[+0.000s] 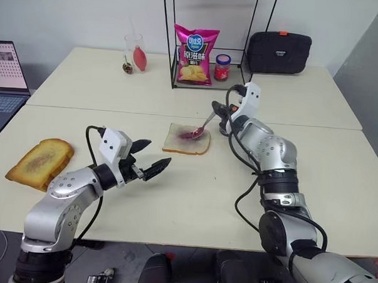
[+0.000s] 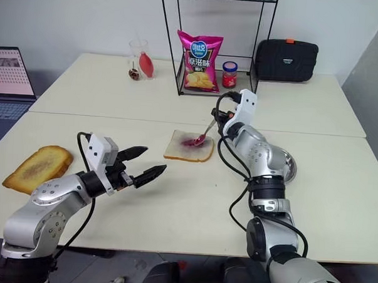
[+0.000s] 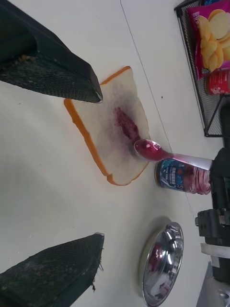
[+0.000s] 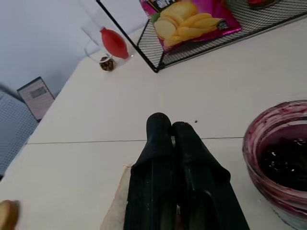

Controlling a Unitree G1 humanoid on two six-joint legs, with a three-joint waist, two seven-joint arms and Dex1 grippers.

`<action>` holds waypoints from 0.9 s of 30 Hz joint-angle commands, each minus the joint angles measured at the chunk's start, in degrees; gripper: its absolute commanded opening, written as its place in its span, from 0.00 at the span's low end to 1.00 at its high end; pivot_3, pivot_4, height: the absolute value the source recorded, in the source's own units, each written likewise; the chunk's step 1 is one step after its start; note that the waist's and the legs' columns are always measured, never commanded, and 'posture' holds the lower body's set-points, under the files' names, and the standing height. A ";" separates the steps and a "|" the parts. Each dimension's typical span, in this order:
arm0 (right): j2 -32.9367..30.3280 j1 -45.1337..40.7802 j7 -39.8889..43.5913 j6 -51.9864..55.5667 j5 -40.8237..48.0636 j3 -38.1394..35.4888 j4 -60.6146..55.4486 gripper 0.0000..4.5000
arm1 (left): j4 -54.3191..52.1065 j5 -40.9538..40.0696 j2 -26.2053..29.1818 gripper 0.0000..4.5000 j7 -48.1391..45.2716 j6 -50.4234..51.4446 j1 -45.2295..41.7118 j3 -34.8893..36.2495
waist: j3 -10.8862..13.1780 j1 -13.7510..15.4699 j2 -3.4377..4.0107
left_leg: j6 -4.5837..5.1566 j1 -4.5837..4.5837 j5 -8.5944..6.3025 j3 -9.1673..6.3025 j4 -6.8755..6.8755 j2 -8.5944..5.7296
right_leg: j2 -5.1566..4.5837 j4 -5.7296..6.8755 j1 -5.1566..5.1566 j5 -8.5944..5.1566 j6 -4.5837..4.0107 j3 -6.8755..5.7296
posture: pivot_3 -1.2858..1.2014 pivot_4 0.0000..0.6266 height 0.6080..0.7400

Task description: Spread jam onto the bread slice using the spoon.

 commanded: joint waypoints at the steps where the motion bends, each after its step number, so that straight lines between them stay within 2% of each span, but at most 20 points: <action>1: -4.96 1.81 -0.93 9.04 7.99 -4.59 -16.37 0.01 | -0.37 -5.34 3.50 1.00 -5.21 4.22 -7.79 -0.83 | 0.00 0.36 -0.01 | 0.00 -0.01 0.00 -0.04 0.01 0.00 | 0.00 0.00 0.01 -0.02 0.02 -0.06 | 0.52 0.24 1.00; 6: -10.10 5.30 -5.59 17.94 14.88 -10.14 -28.84 0.01 | 2.52 -6.37 7.06 1.00 -12.36 6.06 -15.80 -5.48 | 0.03 1.53 -0.03 | 0.00 -0.08 0.00 -0.13 0.02 -0.06 | -0.03 -0.11 0.06 -0.10 0.13 -0.17 | 0.52 0.24 1.00; 11: -13.78 10.01 -13.67 23.65 19.54 -19.32 -39.75 0.01 | 8.22 -1.86 6.17 1.00 -20.78 1.95 -24.70 -15.59 | 0.06 1.34 0.03 | 0.01 -0.02 -0.01 -0.05 -0.04 0.01 | 0.05 -0.03 -0.02 -0.15 0.09 -0.06 | 0.52 0.24 1.00; 15: -13.22 18.59 -17.65 22.42 21.30 -26.30 -43.79 0.01 | 18.14 6.68 1.07 1.00 -25.36 -8.12 -31.69 -24.85 | 0.03 1.82 0.00 | 0.01 -0.02 0.00 -0.12 -0.05 0.00 | 0.07 -0.03 0.01 -0.18 0.09 -0.11 | 0.52 0.24 1.00; 17: -12.80 22.26 -17.92 20.66 21.68 -27.41 -44.50 0.01 | 21.91 9.18 -1.65 1.00 -26.35 -11.86 -33.39 -26.97 | 0.02 1.87 -0.01 | 0.01 -0.01 0.00 -0.12 -0.05 -0.04 | 0.04 -0.10 0.10 -0.19 0.11 -0.12 | 0.52 0.24 1.00; 23: -11.46 32.55 -11.98 11.05 19.89 -27.57 -40.67 0.01 | 31.04 13.76 -11.08 1.00 -25.49 -19.18 -35.83 -30.26 | 0.06 1.16 0.07 | 0.02 -0.01 -0.01 0.15 -0.06 -0.08 | 0.02 -0.03 -0.05 -0.20 0.26 0.23 | 0.52 0.24 1.00; 27: -13.26 35.30 -7.20 3.79 15.63 -25.13 -33.92 0.01 | 33.58 15.68 -13.42 1.00 -25.09 -21.49 -36.07 -29.91 | 0.06 0.85 0.07 | 0.02 0.05 -0.01 0.10 -0.03 -0.06 | 0.07 0.02 0.00 -0.21 0.26 0.22 | 0.52 0.24 1.00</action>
